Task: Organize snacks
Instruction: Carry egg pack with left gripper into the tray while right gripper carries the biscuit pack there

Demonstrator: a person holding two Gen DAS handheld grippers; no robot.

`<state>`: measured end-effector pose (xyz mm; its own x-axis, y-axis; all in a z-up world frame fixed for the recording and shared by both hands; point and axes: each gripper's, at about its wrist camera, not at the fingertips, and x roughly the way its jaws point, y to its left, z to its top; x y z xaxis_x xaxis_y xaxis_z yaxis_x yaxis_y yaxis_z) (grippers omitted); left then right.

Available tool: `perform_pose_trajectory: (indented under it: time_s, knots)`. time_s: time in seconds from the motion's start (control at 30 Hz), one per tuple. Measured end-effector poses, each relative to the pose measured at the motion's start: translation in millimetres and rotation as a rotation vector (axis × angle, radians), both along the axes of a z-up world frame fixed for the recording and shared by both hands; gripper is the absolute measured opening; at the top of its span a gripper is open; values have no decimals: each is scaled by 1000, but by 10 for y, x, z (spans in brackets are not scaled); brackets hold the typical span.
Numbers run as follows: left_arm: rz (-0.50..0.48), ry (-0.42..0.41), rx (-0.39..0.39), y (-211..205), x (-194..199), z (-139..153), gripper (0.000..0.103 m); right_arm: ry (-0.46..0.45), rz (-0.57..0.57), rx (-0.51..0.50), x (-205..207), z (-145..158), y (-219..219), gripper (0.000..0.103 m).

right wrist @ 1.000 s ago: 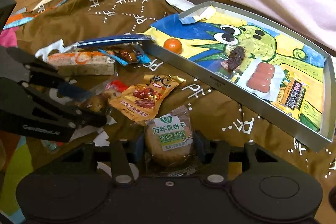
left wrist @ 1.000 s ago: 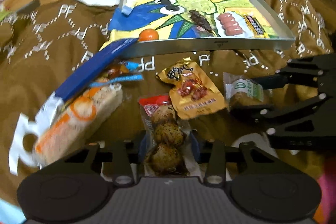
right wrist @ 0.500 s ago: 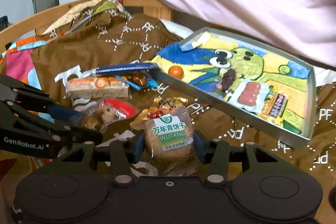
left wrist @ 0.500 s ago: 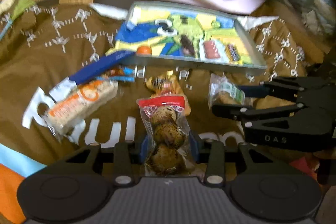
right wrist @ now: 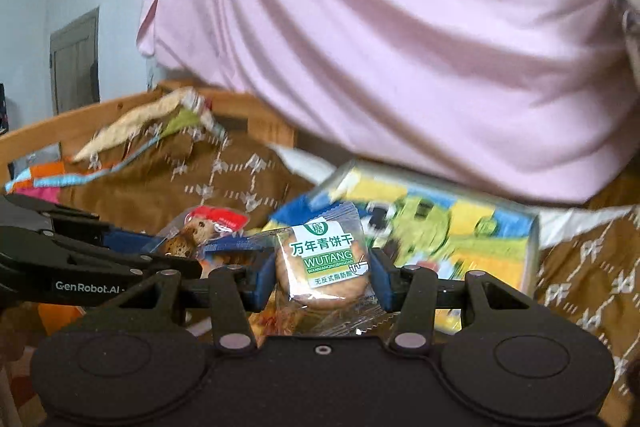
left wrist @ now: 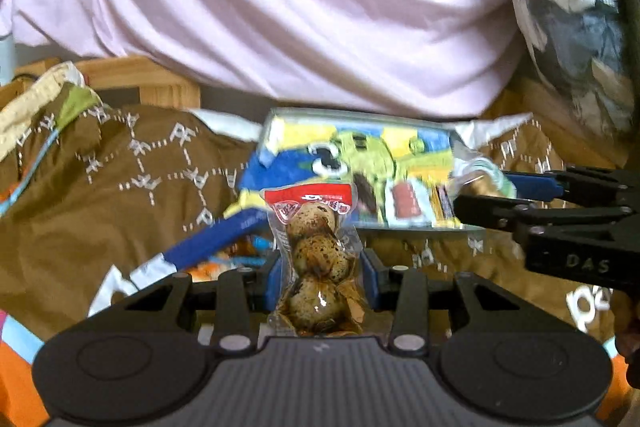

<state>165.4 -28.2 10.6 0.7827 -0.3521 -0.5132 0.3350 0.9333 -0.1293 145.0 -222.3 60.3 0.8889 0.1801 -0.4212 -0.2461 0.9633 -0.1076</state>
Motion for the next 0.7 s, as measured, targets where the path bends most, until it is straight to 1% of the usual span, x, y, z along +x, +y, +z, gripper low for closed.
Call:
perform_pose_trajectory:
  time_s: [0.13,0.2,0.27,0.4,0.5,0.6,0.7]
  knots:
    - [21,-30,-30,-29,99,170,43,-64,-21,-1,58,233,-101,51]
    - [28,-53,-34,-75,196,250,43,-99,-36,-5,111,289,-182,51]
    - [34,-71,-37,-133,307,311,43,-131,-68,15,187,305,-308,51]
    - [42,-91,-59,-291,632,376,43,-169,-155,63,405,230,-563,51]
    - [44,-106,-86,-452,880,365,44,-179,-197,97,610,142,-727,51]
    - [39,-111,-107,-641,1131,293,44,-178,-239,102,807,38,-884,51]
    - [33,-99,-107,-844,1385,184,44,-153,-294,99,971,-108,-1033,51]
